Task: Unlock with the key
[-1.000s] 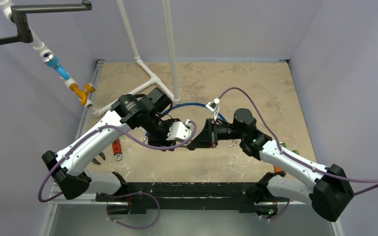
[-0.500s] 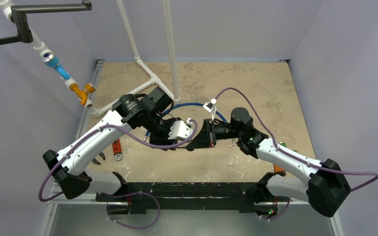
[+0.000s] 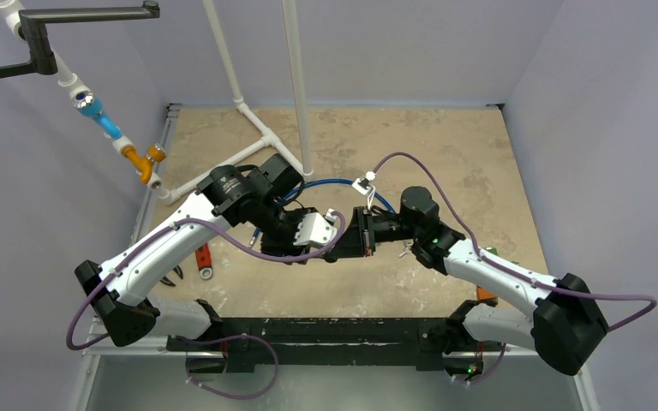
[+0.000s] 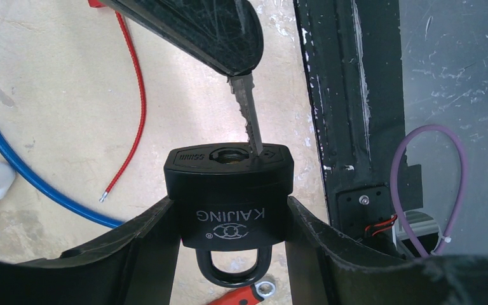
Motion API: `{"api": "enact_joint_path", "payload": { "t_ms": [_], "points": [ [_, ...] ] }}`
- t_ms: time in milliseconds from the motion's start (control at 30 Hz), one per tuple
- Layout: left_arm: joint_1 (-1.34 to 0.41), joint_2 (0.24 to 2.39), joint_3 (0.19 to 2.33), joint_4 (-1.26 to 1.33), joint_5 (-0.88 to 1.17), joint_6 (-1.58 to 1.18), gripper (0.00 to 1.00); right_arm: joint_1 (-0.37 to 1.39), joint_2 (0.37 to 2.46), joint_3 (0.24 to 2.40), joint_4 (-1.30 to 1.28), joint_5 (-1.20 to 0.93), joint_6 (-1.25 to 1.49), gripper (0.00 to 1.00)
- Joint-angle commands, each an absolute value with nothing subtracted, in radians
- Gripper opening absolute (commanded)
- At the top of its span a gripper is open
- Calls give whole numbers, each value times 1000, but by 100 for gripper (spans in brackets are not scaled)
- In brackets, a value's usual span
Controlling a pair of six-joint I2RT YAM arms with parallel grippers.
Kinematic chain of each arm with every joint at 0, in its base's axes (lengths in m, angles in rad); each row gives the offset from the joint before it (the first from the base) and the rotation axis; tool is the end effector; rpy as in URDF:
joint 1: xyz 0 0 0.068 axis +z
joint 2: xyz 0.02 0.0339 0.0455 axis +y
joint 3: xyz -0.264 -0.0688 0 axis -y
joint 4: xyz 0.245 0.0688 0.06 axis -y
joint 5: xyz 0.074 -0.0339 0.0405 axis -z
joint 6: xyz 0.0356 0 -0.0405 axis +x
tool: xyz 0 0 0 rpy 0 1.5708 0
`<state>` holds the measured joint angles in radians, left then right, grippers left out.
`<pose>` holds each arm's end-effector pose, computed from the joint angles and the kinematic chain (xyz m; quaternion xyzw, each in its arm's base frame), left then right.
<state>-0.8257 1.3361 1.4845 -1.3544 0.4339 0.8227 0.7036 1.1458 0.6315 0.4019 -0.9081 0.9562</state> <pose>0.1449 -0.1792 0.3665 0.7314 0.6236 -0.2119 0.1768 0.1719 0.1827 0.2750 -0.2055 0.7016 0.6626 0.1628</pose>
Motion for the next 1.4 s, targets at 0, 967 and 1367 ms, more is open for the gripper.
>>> {"api": "enact_joint_path", "payload": {
  "t_ms": [0, 967, 1367],
  "points": [
    [-839, 1305, 1518, -1343, 475, 837, 0, 692, 1149, 667, 468, -926, 966, 0],
    [-873, 1314, 1524, -1238, 358, 753, 0, 678, 1196, 677, 485, -937, 978, 0],
    [-880, 1315, 1513, -1223, 332, 739, 0, 678, 1206, 689, 511, -883, 1003, 0]
  ]
}}
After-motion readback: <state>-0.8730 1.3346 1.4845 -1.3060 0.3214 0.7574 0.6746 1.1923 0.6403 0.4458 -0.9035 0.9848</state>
